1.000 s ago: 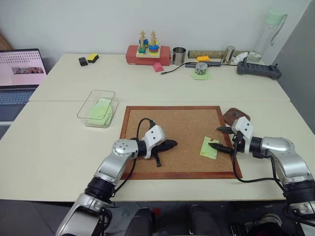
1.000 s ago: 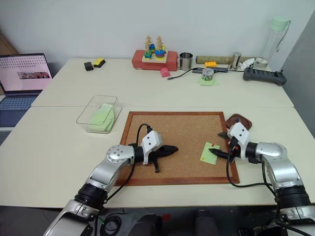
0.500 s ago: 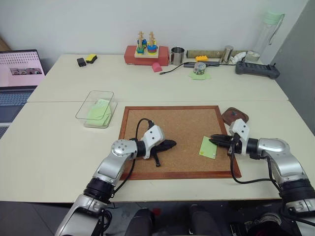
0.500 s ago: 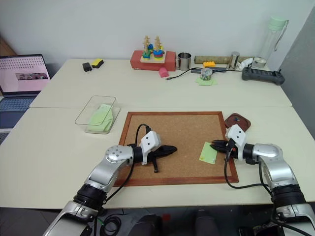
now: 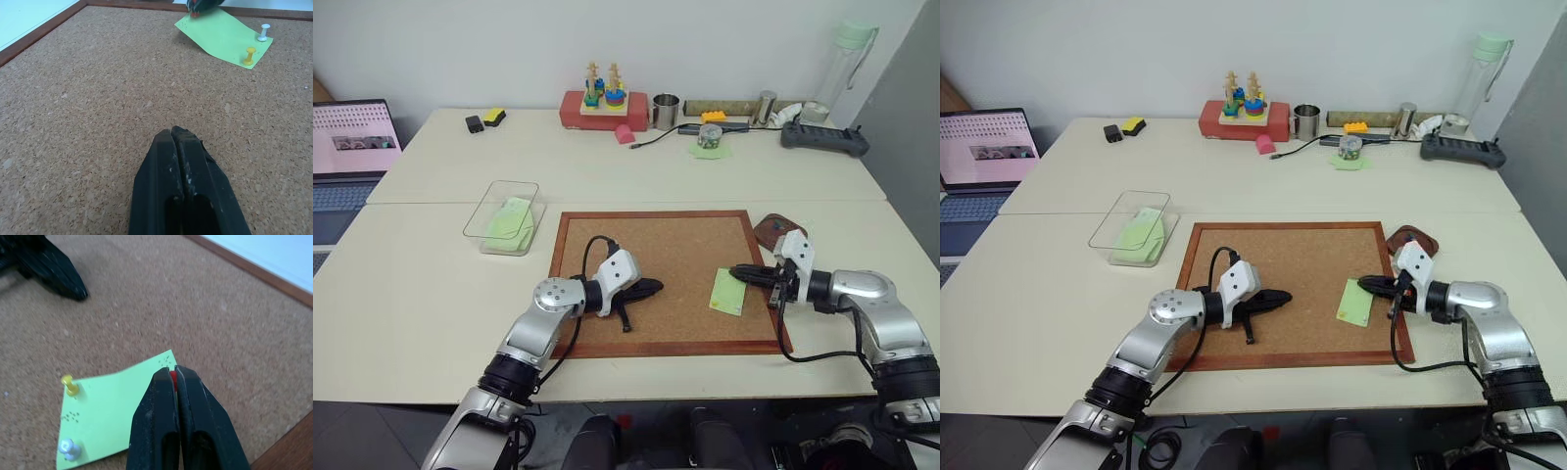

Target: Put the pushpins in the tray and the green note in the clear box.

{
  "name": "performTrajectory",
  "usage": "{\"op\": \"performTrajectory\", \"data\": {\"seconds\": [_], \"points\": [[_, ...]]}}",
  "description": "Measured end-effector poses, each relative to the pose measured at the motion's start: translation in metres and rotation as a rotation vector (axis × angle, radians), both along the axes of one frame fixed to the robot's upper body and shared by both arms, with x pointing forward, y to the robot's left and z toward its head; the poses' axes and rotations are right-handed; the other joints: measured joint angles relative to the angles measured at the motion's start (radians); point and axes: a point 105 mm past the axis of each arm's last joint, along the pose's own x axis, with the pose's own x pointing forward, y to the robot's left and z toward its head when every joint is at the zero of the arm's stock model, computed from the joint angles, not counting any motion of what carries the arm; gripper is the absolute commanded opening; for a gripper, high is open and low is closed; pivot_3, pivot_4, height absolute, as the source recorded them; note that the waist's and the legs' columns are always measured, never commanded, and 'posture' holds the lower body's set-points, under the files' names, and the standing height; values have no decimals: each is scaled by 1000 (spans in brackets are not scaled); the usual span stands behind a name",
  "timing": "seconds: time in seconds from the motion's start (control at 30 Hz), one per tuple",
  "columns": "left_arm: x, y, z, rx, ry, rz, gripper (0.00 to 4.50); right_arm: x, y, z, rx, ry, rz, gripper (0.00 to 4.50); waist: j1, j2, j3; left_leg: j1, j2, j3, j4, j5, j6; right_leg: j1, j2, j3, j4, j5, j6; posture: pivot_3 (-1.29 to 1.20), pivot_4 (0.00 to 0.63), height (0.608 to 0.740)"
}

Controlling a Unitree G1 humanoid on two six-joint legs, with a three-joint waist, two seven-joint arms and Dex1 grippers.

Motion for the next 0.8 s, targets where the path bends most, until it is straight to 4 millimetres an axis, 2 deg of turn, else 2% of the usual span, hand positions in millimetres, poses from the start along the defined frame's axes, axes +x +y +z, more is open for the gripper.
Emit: {"op": "performTrajectory", "data": {"seconds": [0.2, 0.33, 0.63, 0.77, 0.8], "points": [[0, 0, 0, 0, 1, 0, 0, 5, -11, 20, 90, 3, -71, 5, 0, 0, 0, 0, 0, 0, 0, 0, 0, 0, 0, 0, 0, 0, 0, 0, 150, 740], [0, 0, 0, 0, 5, 2, 0, 23, -31, 34, 107, -39, -208, 5, 0, 0, 0, 0, 0, 0, 0, 0, 0, 0, 0, 0, 0, 0, 0, 0, 150, 740], [0, 0, -1, -2, 10, 7, 0, 56, -75, 8, 15, -73, -570, 5, -1, 1, -1, 1, 0, 3, 0, 0, 0, 0, 0, 1, 0, 0, 0, 0, 150, 740], [0, 0, -1, -5, 10, 4, 0, 66, -84, 5, 8, -88, -647, 632, 0, 1, -1, 0, 0, 3, 0, 0, 0, 0, 0, 0, 0, 0, 0, 0, 150, 740], [0, -1, -1, -6, 11, 4, 0, 67, -85, 4, 9, -88, -652, 906, 0, 1, -1, 0, 0, 3, 0, 0, 0, 0, 0, 0, 0, 0, 0, 0, 150, 740]]}}
